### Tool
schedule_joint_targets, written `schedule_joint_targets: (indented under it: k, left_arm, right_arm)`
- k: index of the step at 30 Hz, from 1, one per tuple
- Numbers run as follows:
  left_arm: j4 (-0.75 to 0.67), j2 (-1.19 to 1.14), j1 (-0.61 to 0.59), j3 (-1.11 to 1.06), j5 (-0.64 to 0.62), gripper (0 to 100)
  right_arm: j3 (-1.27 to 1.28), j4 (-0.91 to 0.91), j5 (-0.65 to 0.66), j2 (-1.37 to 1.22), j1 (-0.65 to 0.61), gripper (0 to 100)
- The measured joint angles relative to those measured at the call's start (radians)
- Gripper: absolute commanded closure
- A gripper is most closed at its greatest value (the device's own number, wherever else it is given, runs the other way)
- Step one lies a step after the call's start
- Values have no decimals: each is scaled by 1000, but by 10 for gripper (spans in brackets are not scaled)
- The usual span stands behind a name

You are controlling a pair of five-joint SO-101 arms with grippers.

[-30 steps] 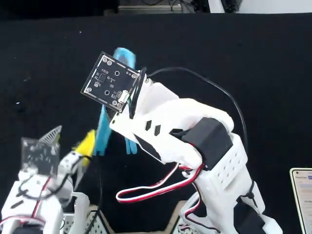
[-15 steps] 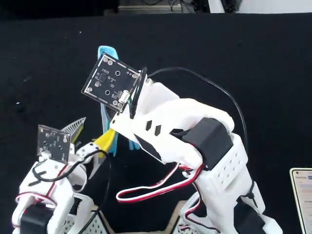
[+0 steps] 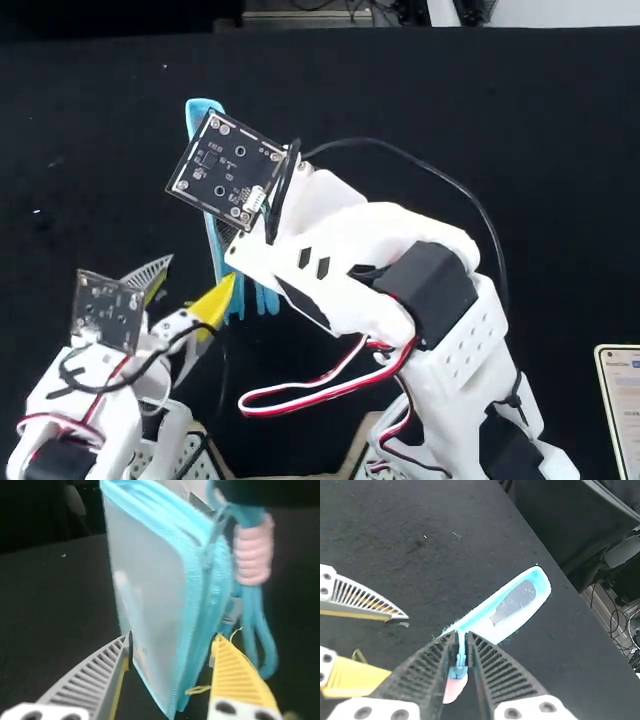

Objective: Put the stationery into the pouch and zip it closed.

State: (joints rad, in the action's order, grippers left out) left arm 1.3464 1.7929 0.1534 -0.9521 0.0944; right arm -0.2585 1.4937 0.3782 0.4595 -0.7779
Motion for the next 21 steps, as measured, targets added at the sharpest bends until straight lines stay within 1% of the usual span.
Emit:
schedule_joint_targets:
  k: [5, 7, 10, 16, 18, 21]
  left_arm:
    - [17, 0, 83, 18, 5, 741]
    - [11, 0, 98, 17, 6, 741]
    - [-49, 0, 97, -18, 6, 744]
    - [-221, -2, 98, -189, 6, 744]
    - [-245, -5, 78, -210, 6, 744]
    - [-252, -2, 17, -215, 9, 745]
  right_arm:
    - [0, 0, 0, 0, 0, 988]
    - [0, 0, 0, 0, 0, 988]
    - [0, 0, 0, 0, 0, 988]
    - [11, 0, 0, 0, 0, 988]
    - [25, 0, 0, 0, 0, 988]
    - [52, 0, 0, 0, 0, 988]
